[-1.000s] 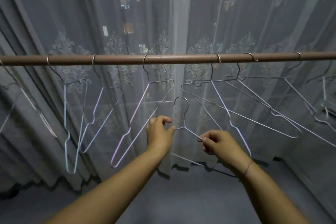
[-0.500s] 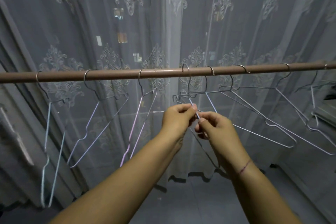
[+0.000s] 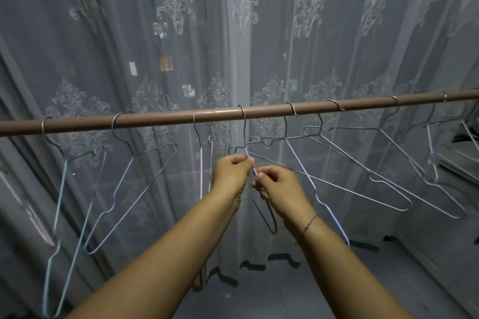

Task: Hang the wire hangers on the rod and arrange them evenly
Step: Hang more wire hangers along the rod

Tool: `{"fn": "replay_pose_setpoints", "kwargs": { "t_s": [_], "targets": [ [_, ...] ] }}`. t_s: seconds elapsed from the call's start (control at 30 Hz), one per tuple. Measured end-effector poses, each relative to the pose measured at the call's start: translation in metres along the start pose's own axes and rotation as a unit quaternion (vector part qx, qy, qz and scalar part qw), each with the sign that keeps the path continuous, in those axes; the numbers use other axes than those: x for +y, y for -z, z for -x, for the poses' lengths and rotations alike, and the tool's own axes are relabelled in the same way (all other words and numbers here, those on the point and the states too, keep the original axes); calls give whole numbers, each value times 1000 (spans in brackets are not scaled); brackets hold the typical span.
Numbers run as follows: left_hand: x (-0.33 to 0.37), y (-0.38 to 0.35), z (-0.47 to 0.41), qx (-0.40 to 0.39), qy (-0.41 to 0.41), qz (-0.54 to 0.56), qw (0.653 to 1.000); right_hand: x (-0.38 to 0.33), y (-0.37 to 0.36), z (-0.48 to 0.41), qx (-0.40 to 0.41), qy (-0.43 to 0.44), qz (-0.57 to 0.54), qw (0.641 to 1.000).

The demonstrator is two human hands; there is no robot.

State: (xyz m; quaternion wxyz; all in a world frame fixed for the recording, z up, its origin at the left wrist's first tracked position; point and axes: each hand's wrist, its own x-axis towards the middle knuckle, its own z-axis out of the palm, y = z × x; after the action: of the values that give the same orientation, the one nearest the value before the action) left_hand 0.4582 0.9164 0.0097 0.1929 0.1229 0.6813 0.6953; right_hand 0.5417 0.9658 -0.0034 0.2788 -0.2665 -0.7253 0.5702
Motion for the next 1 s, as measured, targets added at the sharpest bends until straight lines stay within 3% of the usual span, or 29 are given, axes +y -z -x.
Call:
{"fn": "replay_pose_setpoints", "kwargs": {
  "t_s": [0.13, 0.23, 0.3, 0.37, 0.5, 0.67, 0.83, 1.0],
  "targets": [
    [8, -2, 10, 80, -148, -63, 984, -7, 27, 8, 60, 72, 129, 987],
    [20, -20, 19, 35, -218, -52, 974, -11, 58, 7, 144, 121, 165, 968],
    [21, -39, 19, 0, -177, -40, 983, -6, 78, 1, 155, 99, 230, 956],
    [14, -58, 14, -16, -98, -32, 995, 2, 92, -1, 112, 42, 282, 952],
    [-4, -81, 3, -19, 2, -5, 1000, 25, 100, -3, 9, 2, 213, 977],
    [-5, -105, 3, 10, 10, 26, 1000, 37, 110, -15, -86, 30, 103, 991],
    [9, -120, -2, 58, -3, 92, 994, 33, 118, -42, -124, 80, 80, 986],
    [22, -128, -16, 124, -4, 85, 989, 22, 118, -64, -140, 94, 55, 984]
  ]
}}
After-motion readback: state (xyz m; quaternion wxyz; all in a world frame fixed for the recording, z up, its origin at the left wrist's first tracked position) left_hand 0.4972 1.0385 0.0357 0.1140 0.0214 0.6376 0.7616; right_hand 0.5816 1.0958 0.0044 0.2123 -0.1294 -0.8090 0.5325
